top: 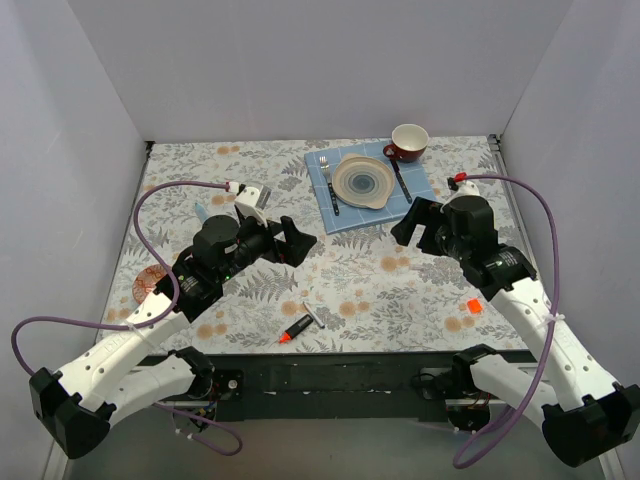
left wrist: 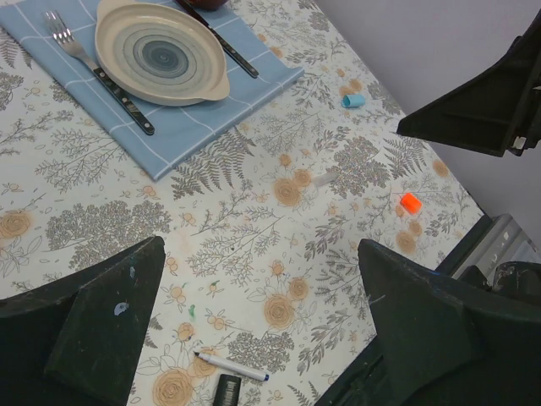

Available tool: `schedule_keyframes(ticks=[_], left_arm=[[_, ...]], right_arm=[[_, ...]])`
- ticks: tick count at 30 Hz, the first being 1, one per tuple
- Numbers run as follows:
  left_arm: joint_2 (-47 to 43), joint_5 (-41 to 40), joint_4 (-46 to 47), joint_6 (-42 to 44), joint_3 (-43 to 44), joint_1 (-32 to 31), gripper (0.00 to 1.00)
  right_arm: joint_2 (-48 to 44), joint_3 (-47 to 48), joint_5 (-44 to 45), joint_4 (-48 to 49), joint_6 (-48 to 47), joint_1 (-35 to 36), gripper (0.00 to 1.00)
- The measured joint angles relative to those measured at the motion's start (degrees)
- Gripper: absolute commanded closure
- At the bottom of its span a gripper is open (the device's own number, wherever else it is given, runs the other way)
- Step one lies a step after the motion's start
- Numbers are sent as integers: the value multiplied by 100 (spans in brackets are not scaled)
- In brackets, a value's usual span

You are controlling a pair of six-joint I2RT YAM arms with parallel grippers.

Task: Insert the pens into the pen caps

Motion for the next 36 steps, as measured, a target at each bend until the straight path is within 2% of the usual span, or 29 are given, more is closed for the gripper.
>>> schedule_keyframes(ticks=[7, 11, 14, 19, 21, 23, 26, 30, 36], left_arm=[[0, 0, 0, -2, -2, 0, 2], [-24, -164, -4, -2, -9, 0, 2], [-98, -363, -2, -4, -31, 0, 2], [-116, -737, -17, -2, -79, 0, 2], [-70, -857, -35, 0, -79, 0, 2], [-42, -964, -81, 7, -79, 0, 2], [-44, -1174, -125, 48, -83, 0, 2], [-39, -1464, -173, 92, -94, -4, 2], [-11, -1834, -179, 192, -120, -240, 2]], right_arm=[[184, 0, 555, -332, 667, 0, 5], [452, 83, 1165, -942, 1397, -2, 13], [660, 140, 1593, -1456, 1926, -107, 13], [1375, 273, 1882, -2275, 2350, -942, 19], [1628, 251, 1858, -2538, 2352, -1471, 27], [1735, 146, 1851, -2682, 2262, -2031, 32], [1731, -68, 1871, -2830, 2166, -2656, 34], [1751, -264, 1790, -2841, 1928, -3012, 37], [2271, -267, 1711, -2774, 1825, -3362, 39]])
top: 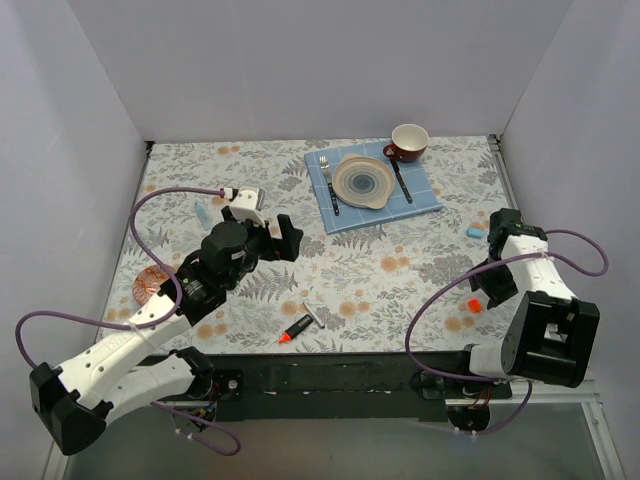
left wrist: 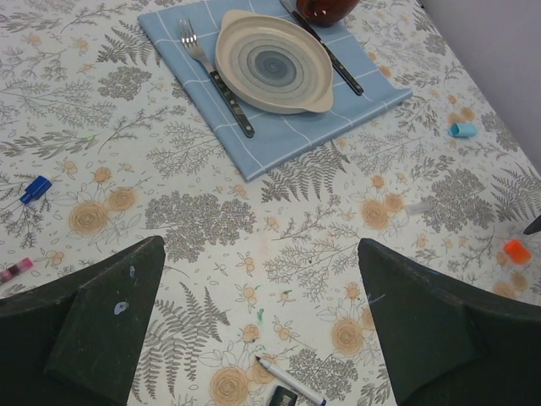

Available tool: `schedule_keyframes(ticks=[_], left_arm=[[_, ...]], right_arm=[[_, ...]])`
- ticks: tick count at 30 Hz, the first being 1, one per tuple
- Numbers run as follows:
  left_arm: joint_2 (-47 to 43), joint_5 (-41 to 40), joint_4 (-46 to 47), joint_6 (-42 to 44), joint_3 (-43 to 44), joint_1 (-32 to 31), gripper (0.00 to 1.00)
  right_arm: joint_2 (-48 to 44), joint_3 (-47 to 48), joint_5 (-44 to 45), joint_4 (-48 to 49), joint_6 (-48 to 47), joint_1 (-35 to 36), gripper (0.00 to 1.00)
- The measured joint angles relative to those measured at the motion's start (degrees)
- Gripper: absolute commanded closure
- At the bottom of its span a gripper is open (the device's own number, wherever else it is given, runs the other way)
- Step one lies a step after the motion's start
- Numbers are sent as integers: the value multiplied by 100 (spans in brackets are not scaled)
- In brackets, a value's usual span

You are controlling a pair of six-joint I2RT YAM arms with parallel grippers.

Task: Insert the pens into the pen caps

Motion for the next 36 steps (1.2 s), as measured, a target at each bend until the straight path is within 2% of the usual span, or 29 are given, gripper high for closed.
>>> schedule_keyframes(ticks=[10, 26, 32, 36], left_arm=[[0, -337, 46, 267, -269, -442, 2], [-15, -420, 94, 374, -269, -487, 2], [-15, -413, 96, 391, -271, -490, 2], [-15, -409, 96, 417, -271, -490, 2]], right_arm=[[494, -444, -883, 841, -592, -354, 44], [584, -680, -1051, 1233, -892, -479, 48], [669, -710, -1244, 1320, -890, -481, 56], [688, -699, -1287, 1331, -894, -492, 52]])
